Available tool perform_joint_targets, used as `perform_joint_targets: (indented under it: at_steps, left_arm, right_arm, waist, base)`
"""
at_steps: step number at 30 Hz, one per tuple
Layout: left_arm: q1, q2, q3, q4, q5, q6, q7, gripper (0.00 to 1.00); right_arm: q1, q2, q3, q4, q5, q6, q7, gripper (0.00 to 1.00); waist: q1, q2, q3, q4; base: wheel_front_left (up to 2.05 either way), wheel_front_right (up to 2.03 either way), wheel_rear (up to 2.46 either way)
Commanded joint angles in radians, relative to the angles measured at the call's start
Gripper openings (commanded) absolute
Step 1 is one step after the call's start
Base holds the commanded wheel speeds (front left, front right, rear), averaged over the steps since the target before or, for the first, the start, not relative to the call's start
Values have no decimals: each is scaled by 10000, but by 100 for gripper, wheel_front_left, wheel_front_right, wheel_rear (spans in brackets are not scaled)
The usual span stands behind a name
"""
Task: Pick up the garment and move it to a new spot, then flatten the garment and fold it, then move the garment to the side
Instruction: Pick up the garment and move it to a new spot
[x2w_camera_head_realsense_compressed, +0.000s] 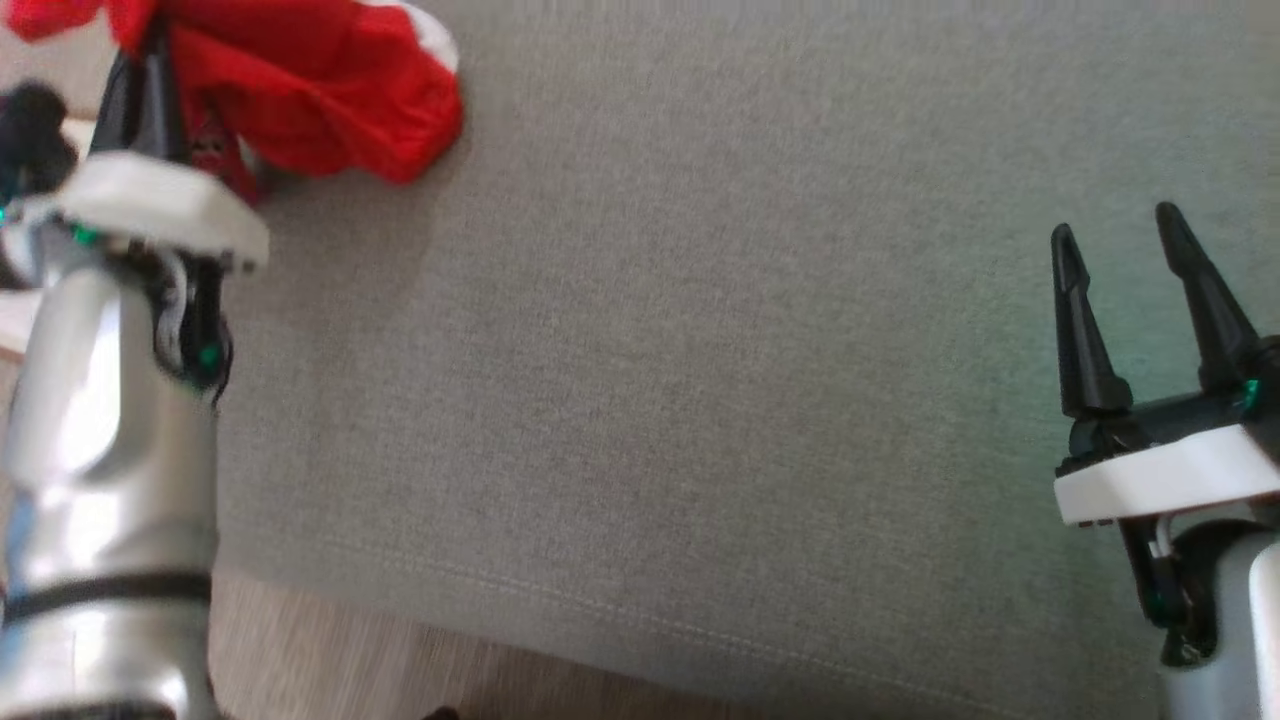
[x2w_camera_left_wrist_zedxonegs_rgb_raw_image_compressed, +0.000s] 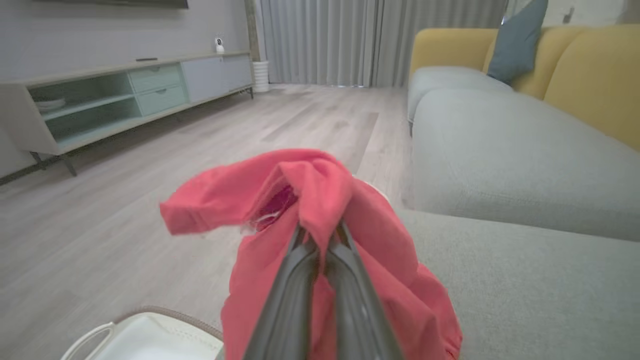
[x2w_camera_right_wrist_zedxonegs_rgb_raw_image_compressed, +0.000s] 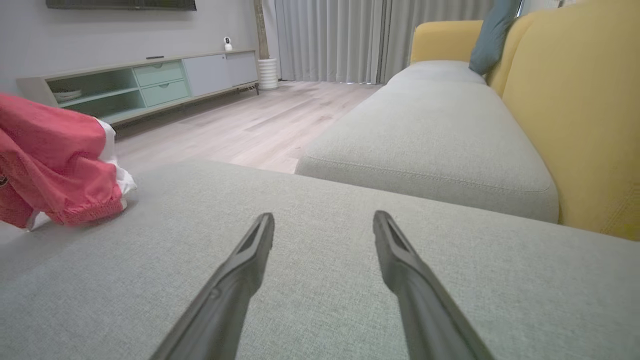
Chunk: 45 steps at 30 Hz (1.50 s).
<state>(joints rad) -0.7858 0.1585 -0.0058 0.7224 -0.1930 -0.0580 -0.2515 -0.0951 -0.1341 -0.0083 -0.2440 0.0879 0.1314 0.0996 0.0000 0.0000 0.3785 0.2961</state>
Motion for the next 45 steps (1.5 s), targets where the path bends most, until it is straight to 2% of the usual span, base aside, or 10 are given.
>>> perform_joint_targets:
  at_steps: [1,6,10,18,23,29,38,45]
  left_arm:
    - [445,549,413,-636,124,80,-100,0]
    - [2172,454,851,-3089,493,42,-101,0]
    - [3261,313,891,-4292,684,49,-102,0]
    - [5326,-178,323,-6245,818,0,-15,0]
    - [5735,-534,-341,-6908,732,-103,276,0]
    - [5192,-880,-1408,-6283,430,-296,413,0]
    - [3842,-1051,-3506,-4210,461,-546,318,0]
    - [3354,-1076,-4766,-2840,183,-650,191,0]
  right_arm:
    - [-37,52,186,-274,65,-7,-121,100]
    - [281,325,67,1,167,-7,-434,100]
    - [602,467,-14,214,247,-7,-596,100]
    - [1239,725,25,400,410,-7,-780,100]
    - [1258,783,33,422,487,-7,-825,100]
    - [1028,813,214,401,583,-7,-877,100]
    - [773,834,420,703,858,-7,-1150,100]
    - [728,837,472,1003,1219,-7,-1442,100]
  waist:
    - [0,0,-443,-123]
    - [0,0,-1430,-389]
    - [0,0,-2069,-603]
    - [0,0,-2820,-1244]
    - [0,0,-2829,-1901]
    - [0,0,-2484,-3125]
    - [0,0,-1727,-4903]
    - [0,0,-1296,-5443]
  base:
    - [0,0,0]
    - [0,0,0]
    - [0,0,0]
    - [0,0,0]
    - [0,0,0]
    - [0,0,0]
    - [0,0,0]
    - [0,0,0]
